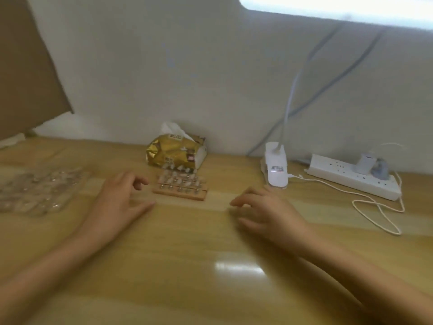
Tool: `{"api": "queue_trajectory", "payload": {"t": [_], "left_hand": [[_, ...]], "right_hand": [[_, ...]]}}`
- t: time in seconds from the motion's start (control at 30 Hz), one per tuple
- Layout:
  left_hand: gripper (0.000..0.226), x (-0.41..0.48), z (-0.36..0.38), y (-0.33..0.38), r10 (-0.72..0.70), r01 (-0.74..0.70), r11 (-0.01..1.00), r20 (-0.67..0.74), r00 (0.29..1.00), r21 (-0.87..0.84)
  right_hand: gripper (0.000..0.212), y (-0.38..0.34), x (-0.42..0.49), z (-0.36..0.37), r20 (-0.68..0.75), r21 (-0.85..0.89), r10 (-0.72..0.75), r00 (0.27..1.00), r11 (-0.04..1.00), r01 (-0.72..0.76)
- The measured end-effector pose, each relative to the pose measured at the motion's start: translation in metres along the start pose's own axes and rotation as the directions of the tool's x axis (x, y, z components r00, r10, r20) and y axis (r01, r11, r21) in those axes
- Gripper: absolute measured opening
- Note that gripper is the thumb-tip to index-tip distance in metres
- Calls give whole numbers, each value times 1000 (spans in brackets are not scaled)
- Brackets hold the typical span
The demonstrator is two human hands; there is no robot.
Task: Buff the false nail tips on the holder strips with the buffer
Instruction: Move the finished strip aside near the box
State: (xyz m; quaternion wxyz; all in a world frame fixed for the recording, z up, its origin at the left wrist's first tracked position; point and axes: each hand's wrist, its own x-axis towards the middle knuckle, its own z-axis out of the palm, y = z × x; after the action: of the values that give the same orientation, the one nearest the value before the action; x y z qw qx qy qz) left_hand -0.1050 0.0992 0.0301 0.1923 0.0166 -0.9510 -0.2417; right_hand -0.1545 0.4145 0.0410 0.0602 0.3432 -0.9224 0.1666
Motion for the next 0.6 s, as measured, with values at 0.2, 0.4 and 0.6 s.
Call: {"api": "queue_trajectory", "payload": {"t": [0.2,0.4,0.6], "left_hand": [[34,33,11,-17,-6,-2,998,146,989,55],[28,20,11,-9,20,-15,999,105,994,-47],[24,2,17,9,85,-81,996,117,989,-37]], "right_hand": [[38,-34,63,31,-57,53,164,985,985,-161],[21,-30,49,29,-96,135,183,979,976,-169],[17,-21,17,27,-75,150,181,981,974,-168]]}}
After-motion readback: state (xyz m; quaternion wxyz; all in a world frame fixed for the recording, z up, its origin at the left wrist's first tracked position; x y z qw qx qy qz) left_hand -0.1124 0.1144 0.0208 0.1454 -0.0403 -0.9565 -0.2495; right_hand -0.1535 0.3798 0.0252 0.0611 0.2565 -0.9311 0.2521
